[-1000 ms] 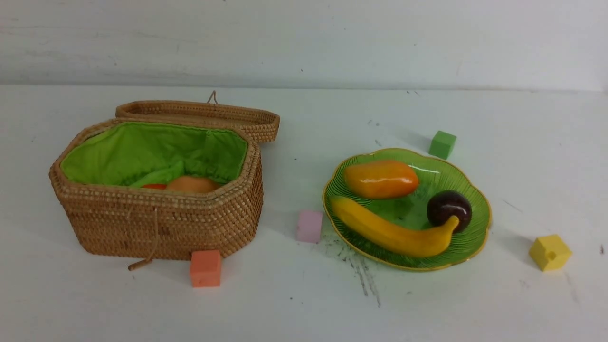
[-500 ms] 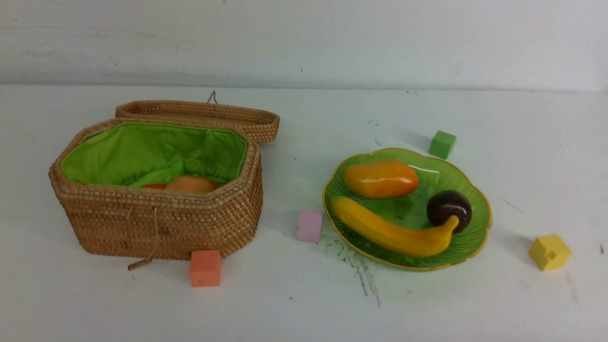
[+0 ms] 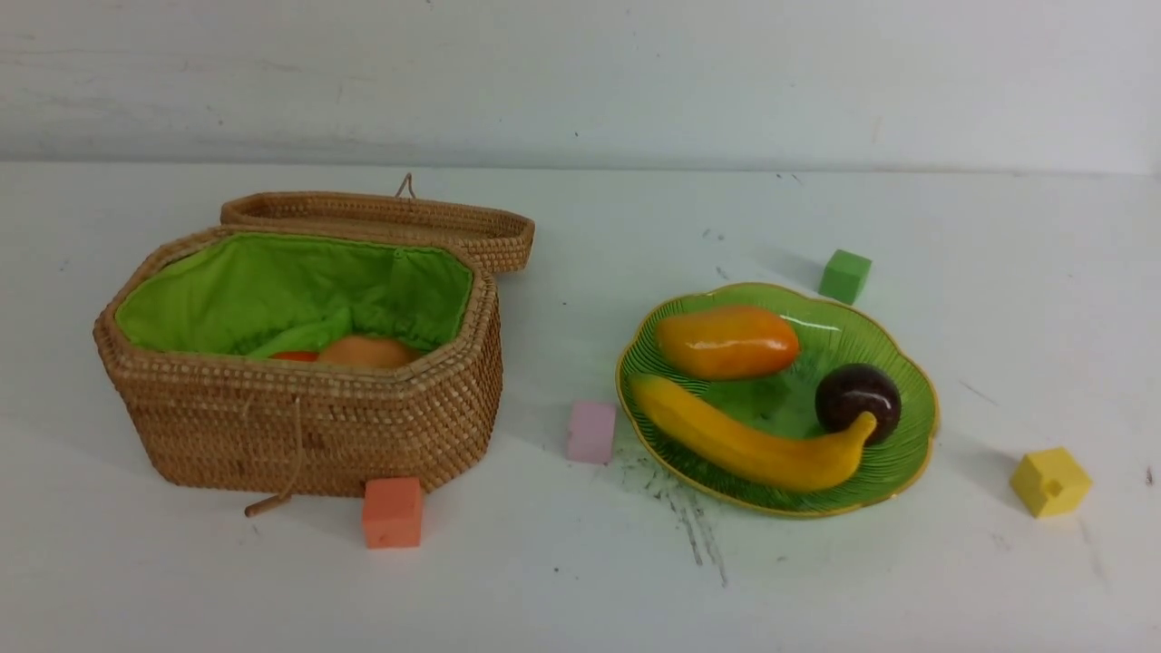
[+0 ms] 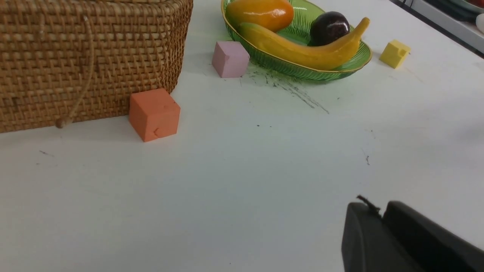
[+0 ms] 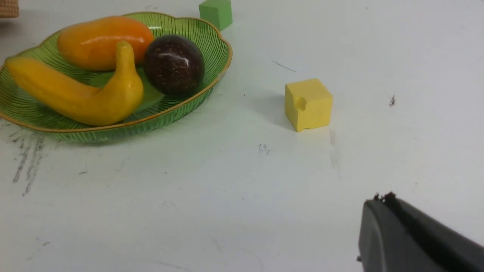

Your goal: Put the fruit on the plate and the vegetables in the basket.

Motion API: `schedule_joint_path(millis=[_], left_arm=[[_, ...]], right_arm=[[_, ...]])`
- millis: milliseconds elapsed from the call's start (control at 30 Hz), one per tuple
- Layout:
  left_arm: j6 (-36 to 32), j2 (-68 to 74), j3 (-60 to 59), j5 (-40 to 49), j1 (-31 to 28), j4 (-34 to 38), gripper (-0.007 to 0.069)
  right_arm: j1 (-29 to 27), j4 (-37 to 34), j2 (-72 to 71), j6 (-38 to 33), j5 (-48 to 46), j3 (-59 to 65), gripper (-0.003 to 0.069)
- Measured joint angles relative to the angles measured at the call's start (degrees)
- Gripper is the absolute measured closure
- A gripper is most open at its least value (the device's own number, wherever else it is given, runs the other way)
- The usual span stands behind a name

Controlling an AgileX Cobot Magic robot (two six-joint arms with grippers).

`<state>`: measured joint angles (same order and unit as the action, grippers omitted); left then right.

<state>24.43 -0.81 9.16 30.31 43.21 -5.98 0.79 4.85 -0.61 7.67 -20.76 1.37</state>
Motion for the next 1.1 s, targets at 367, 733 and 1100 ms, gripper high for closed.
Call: schedule_joint_path(millis=[367, 733, 1100], left_arm=[[0.0, 0.0, 0.0, 0.0, 0.0, 0.0, 0.0561], [4.5, 0.0, 0.0, -1.6, -1.0, -8.6, 0.0589], [-9.7, 0.0, 0.0, -15.0, -24.6, -0.2, 0.0638]], right_arm=[[0.0, 0.0, 0.0, 0.0, 0.0, 0.0, 0.0660], [0.0, 0.0, 0.0, 0.1, 0.0, 0.0, 0.0652], [0.0, 0.0, 0.0, 0.2, 0.0, 0.0, 0.0636]])
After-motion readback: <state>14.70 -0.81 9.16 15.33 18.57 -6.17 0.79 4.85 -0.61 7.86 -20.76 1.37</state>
